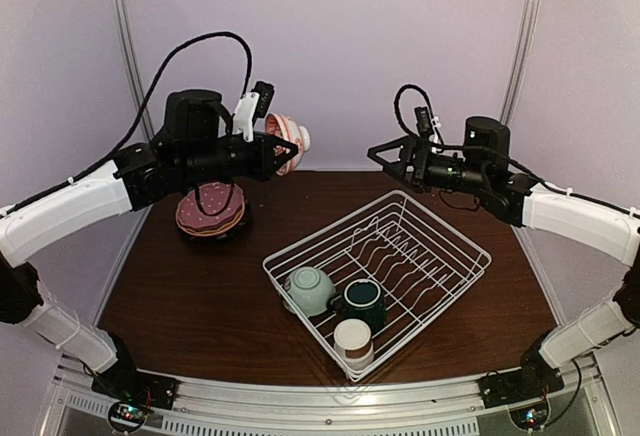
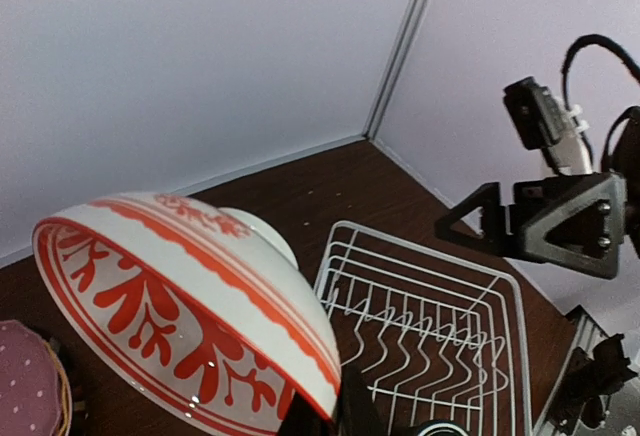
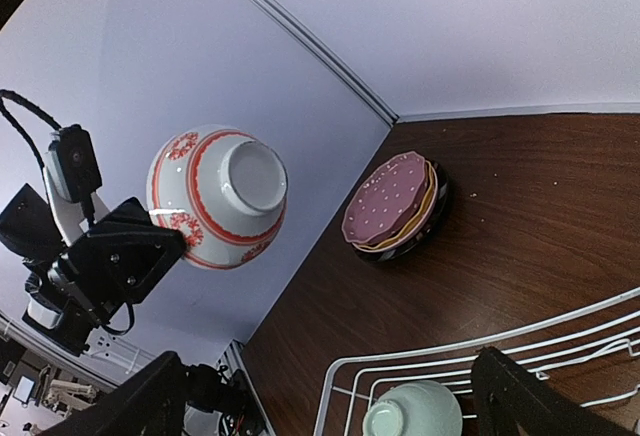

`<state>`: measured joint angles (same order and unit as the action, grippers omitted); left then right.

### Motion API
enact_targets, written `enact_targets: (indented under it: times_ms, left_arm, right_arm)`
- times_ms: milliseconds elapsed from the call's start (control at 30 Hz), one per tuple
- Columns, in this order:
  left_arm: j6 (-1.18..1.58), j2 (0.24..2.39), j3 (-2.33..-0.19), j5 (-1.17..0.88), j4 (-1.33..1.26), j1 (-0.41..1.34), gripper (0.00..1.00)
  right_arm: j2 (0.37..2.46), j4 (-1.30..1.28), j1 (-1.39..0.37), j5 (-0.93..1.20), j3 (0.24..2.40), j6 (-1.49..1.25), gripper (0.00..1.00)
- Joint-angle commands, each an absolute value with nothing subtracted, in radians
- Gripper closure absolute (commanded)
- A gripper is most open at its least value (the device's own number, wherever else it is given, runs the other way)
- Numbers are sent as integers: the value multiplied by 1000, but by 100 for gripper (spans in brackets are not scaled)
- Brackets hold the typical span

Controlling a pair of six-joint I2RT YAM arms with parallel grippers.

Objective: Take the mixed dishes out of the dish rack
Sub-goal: Place the bowl at the center of the board.

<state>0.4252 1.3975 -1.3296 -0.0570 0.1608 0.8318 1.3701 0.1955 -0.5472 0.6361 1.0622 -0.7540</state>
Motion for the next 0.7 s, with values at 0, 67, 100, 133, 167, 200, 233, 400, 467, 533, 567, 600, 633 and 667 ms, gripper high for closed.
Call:
enact_targets:
  times_ms: [0,67,100,133,167,200,233,400,467,533,567,600,633,667]
  left_arm:
    - [339,1461,-1458,300,612,830,100]
    - [389,1472,-1451,340,711,816,100]
    - [414,1469,-1429,335,737,804,100]
    - [429,1463,-1398,319,757,794,100]
    - [445,1458,-1369,308,776,783,100]
    - [464,1449,-1338,313,798,772,100]
    - [475,1437,-1307,322,810,763,100]
    - [494,1406,-1166,272,816,662,100]
    - [488,1417,-1132,273,819,638,100]
    - [478,1440,-1109,276,823,624,100]
    - [474,1451,-1100,275,819,618,100]
    - [467,1464,-1091,276,813,612,100]
    - [463,1475,-1082,276,809,607,100]
    - [456,1488,-1076,276,804,603,100]
  right_arm:
    - [1341,66,-540,594,1065,-653,0]
    - [1339,31,-541,588,1074,-624,0]
    - [1339,16,-540,588,1078,-610,0]
    - [1339,9,-541,588,1085,-595,0]
    - [1339,-22,-540,589,1089,-581,0]
    - [1338,-40,-541,588,1091,-564,0]
    - [1337,-58,-541,586,1091,-552,0]
    - [1332,-127,-547,583,1085,-491,0]
    - [1334,-150,-552,583,1085,-474,0]
    - [1333,-178,-558,580,1088,-454,0]
    - [1333,-190,-561,575,1091,-443,0]
    - [1332,-204,-564,570,1095,-433,0]
    - [1333,-217,-568,562,1099,-422,0]
    - [1333,-231,-571,553,1104,-412,0]
